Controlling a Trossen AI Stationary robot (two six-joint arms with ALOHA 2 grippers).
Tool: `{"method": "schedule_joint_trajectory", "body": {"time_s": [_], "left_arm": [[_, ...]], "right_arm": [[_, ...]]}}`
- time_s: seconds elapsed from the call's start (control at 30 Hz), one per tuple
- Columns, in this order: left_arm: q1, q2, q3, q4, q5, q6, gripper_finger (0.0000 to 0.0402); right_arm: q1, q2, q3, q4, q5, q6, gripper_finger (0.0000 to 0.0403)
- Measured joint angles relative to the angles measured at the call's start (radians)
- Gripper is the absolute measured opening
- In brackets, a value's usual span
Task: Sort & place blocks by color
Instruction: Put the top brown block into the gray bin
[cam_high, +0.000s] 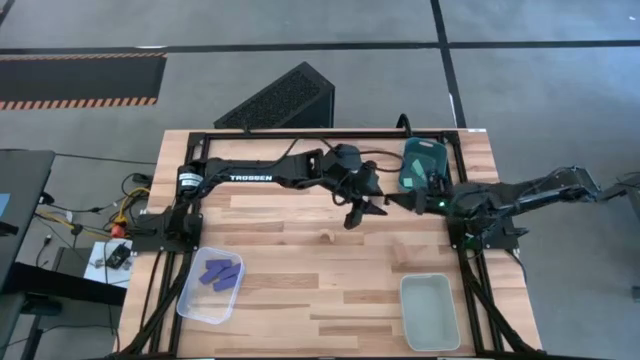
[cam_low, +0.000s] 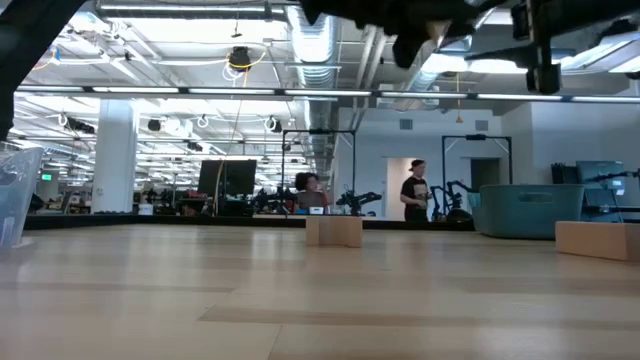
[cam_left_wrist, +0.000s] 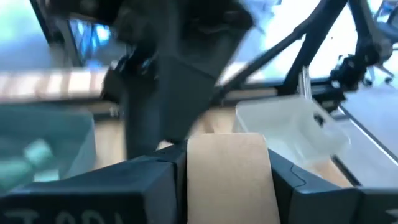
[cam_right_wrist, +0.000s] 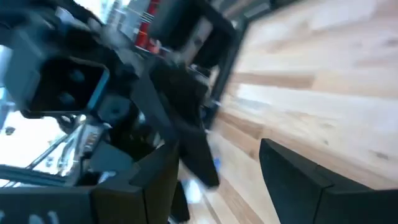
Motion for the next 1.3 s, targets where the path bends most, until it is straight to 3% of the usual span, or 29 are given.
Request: {"method": "schedule_joint_trajectory", "body": {"time_s": [0.17,0.5,0.67,0.77,0.97,1.13,1.3], "left_arm": [[-0.066,0.028,0.0,0.195,-0.038,-0.03,0.0125],[-0.193,0.267,0.0,0.831,-0.068,-0.224,0.0061],[-0.244,0.388,0.0,1.115,-0.219,-0.329,0.0033],[-0.25,0.412,-0.001,1.09,-0.303,-0.35,0.0024],[-0.239,0.382,-0.001,0.918,-0.325,-0.337,0.0029],[-0.229,0.217,0.0,0.548,-0.374,-0.185,0.0036],[-0.204,0.052,0.001,0.12,-0.555,-0.08,0.0032]], "right_arm": [[-0.003,-0.125,0.0,-0.001,0.006,-0.088,0.0244],[-0.008,-0.313,0.0,-0.058,-0.006,-0.162,0.0244],[-0.008,-0.358,0.0,-0.165,-0.059,-0.121,0.0244],[-0.007,-0.362,0.0,-0.258,-0.099,-0.11,0.0244],[-0.006,-0.351,0.0,-0.649,-0.109,0.022,0.0244],[-0.006,-0.3,0.0,-0.882,-0.105,0.119,0.0244],[-0.011,-0.191,-0.007,-0.873,-0.096,0.049,0.0244]]}}
